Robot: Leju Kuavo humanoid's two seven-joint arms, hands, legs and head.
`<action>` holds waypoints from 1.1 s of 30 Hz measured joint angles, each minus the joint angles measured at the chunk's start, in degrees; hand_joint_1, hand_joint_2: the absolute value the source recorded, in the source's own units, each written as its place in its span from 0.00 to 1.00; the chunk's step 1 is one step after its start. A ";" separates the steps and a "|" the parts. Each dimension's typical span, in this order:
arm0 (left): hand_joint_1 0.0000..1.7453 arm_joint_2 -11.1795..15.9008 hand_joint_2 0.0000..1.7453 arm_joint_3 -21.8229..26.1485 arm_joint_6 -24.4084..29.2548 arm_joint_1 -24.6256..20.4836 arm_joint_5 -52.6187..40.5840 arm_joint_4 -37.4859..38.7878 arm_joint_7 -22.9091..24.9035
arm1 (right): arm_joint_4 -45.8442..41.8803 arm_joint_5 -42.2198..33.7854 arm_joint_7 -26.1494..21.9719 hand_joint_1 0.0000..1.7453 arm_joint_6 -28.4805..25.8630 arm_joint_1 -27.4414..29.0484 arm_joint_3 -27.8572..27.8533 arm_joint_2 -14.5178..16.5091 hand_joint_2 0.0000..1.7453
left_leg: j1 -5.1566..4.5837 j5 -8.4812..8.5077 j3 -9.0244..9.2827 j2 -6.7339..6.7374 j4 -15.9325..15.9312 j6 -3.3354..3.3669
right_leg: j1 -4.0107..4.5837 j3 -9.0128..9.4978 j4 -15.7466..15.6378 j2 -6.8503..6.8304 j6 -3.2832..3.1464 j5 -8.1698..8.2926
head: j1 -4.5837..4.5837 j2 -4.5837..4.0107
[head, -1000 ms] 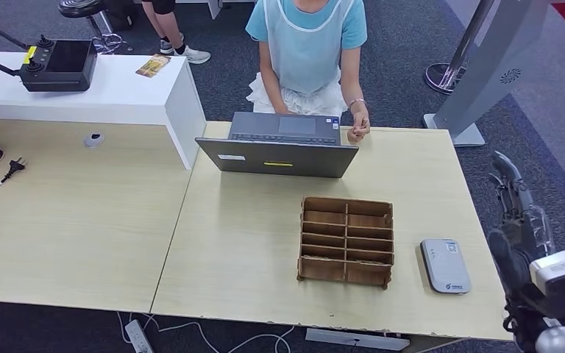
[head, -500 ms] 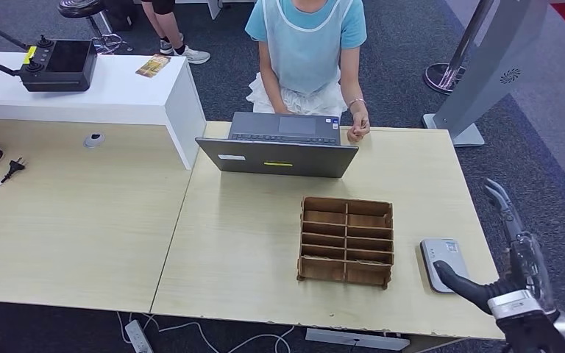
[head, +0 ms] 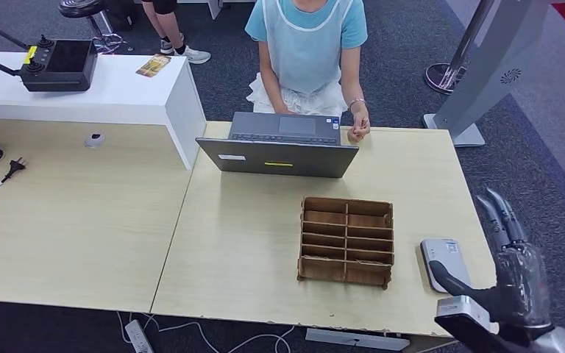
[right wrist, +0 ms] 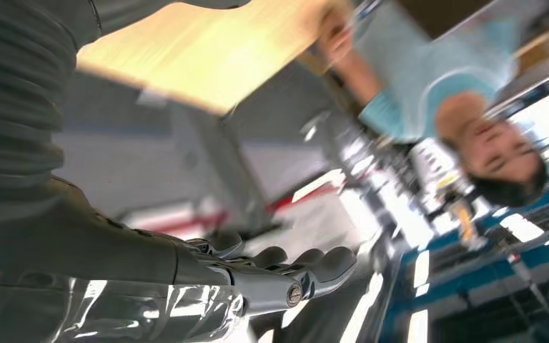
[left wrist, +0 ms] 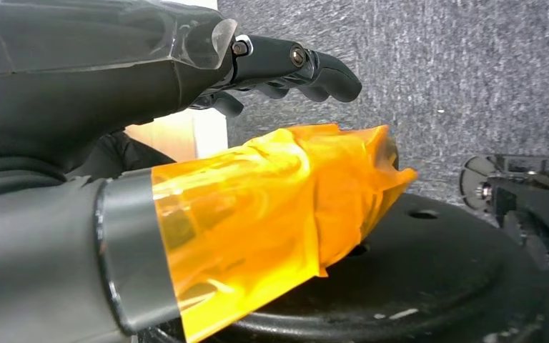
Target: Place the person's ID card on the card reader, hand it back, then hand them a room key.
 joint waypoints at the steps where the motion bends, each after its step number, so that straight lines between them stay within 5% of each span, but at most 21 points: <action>1: 0.00 -0.03 0.00 0.00 -0.03 -0.01 -0.15 0.00 0.25 | 0.00 4.79 2.32 0.00 -2.05 0.29 0.70 0.00 1.00 | 0.00 0.00 0.00 0.01 0.00 0.00 | 0.00 0.00 0.00 0.01 0.00 0.00 | -0.01 0.00; 5: 0.00 -0.14 0.00 0.00 -0.15 -0.04 -0.72 0.00 0.69 | 0.24 15.16 9.66 0.00 -5.11 0.61 3.68 -0.21 1.00 | 0.00 -0.03 -0.01 0.01 -0.01 0.02 | 0.00 0.00 0.00 0.02 0.00 0.00 | -0.01 0.00; 24: 0.00 -0.19 0.00 0.00 -0.85 -0.23 -1.17 0.00 1.26 | 3.57 18.54 17.79 0.01 4.00 -3.23 16.18 -6.52 1.00 | 0.00 -0.03 -0.02 0.01 -0.01 0.03 | 0.00 -0.01 0.00 0.01 0.01 0.00 | -0.01 0.00; 33: 0.00 -0.19 0.00 0.00 -0.90 -0.24 -1.16 0.00 1.30 | 4.68 19.30 19.40 0.19 6.28 -4.02 17.88 -6.82 1.00 | 0.00 -0.03 -0.02 0.01 -0.01 0.03 | 0.00 0.00 0.00 0.01 0.01 0.00 | -0.01 0.00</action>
